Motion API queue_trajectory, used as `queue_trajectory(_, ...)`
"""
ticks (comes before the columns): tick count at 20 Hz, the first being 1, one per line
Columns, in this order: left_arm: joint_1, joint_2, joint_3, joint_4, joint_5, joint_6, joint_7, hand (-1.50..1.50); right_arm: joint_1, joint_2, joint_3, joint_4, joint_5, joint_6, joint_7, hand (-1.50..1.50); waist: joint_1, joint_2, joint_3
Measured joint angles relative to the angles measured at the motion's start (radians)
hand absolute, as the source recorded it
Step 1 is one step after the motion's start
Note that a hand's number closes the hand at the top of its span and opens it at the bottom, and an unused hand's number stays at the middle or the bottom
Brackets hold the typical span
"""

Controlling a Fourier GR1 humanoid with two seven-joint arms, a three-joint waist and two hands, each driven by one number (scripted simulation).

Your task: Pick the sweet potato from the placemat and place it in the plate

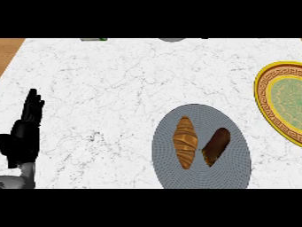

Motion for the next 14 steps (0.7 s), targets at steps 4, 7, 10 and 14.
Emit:
queue_trajectory(4, 0.026, -0.003, -0.028, 0.02, 0.014, -0.034, 0.066, 0.0, -0.009, -0.034, 0.013, -0.077, 0.081, -0.1, 0.052, 1.5, -0.026, 0.004, -0.03)
queue_trajectory(7, 0.056, -0.031, -0.066, 0.051, 0.04, -0.072, 0.115, 0.0, 0.0, -0.143, 0.034, -0.098, 0.204, -0.162, 0.119, 1.5, -0.052, 0.015, -0.054)
queue_trajectory(10, 0.062, -0.05, -0.083, 0.039, 0.067, -0.096, 0.148, 0.0, 0.045, -0.217, 0.021, -0.087, 0.345, -0.301, 0.189, -1.5, -0.082, 0.007, -0.054)
queue_trajectory(14, 0.064, -0.059, -0.095, 0.024, 0.09, -0.121, 0.192, 0.0, 0.121, -0.182, 0.057, -0.202, 0.505, -0.511, 0.276, -1.5, -0.086, -0.002, -0.049)
